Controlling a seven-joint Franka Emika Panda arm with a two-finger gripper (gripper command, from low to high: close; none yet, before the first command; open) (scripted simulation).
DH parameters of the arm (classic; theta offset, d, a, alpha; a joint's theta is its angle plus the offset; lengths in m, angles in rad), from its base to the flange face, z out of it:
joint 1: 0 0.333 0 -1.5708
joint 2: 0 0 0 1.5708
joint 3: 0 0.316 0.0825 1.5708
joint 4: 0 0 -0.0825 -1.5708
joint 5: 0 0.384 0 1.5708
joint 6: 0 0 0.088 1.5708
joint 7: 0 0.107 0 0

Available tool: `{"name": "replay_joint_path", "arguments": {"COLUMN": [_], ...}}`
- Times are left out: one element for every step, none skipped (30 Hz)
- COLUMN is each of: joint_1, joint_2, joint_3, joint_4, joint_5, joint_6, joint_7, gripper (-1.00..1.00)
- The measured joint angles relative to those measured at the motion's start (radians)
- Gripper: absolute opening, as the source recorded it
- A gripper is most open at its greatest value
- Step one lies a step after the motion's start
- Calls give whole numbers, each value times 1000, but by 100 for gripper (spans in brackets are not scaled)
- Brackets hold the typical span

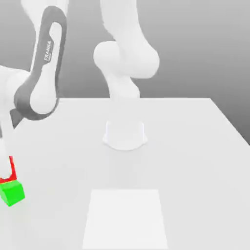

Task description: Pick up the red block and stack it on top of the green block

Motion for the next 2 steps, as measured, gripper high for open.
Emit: {"name": "replay_joint_path", "arguments": {"joint_1": [0, 0], "joint_2": [0, 0], "joint_3": [0, 0], "joint_4": [0, 0], "joint_5": [0, 0], "joint_6": [0, 0], "joint_7": [0, 0], "gripper": [100, 100]}}
